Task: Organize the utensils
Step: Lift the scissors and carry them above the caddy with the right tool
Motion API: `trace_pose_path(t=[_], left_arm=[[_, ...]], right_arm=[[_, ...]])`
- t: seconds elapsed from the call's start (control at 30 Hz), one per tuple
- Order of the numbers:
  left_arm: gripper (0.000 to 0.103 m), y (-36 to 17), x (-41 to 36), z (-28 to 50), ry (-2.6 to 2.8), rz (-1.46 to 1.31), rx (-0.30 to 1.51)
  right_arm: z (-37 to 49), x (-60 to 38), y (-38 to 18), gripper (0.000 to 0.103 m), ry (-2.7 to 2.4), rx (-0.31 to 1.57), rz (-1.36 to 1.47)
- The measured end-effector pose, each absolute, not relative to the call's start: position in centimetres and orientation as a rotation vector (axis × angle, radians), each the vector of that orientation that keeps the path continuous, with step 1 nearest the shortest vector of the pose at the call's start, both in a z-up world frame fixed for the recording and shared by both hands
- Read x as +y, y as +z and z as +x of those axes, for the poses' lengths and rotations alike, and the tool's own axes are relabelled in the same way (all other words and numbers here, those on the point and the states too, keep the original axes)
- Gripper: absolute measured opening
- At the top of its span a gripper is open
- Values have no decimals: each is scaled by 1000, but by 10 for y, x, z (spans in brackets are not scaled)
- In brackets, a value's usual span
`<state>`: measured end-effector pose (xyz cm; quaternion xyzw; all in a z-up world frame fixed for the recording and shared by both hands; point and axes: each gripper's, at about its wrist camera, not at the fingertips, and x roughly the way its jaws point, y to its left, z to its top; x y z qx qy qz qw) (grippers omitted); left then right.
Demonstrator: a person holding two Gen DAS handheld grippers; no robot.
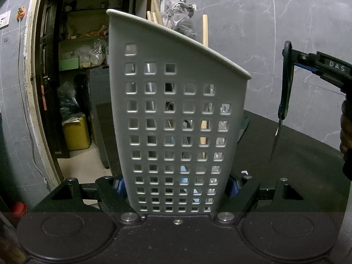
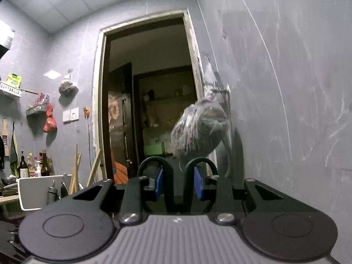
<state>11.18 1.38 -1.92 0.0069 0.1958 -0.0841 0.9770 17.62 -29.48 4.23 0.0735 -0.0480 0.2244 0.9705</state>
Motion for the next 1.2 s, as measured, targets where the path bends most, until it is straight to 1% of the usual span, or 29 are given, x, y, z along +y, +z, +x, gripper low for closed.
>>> trace_pose_path(t=[0.27,0.83,1.07,1.2], left_arm=[[81,-19,14,112,-170,14,395],[81,-19,14,112,-169,14,395],[81,-19,14,112,-169,13,395],[81,-19,14,112,-170,13,395]], right_arm=[[149,-286,35,33,454,-152,91],[139,-289,36,37,466,-139,100],[141,-288,41,37,475,-114,72],[146,-285,55,38,481,-64,36]])
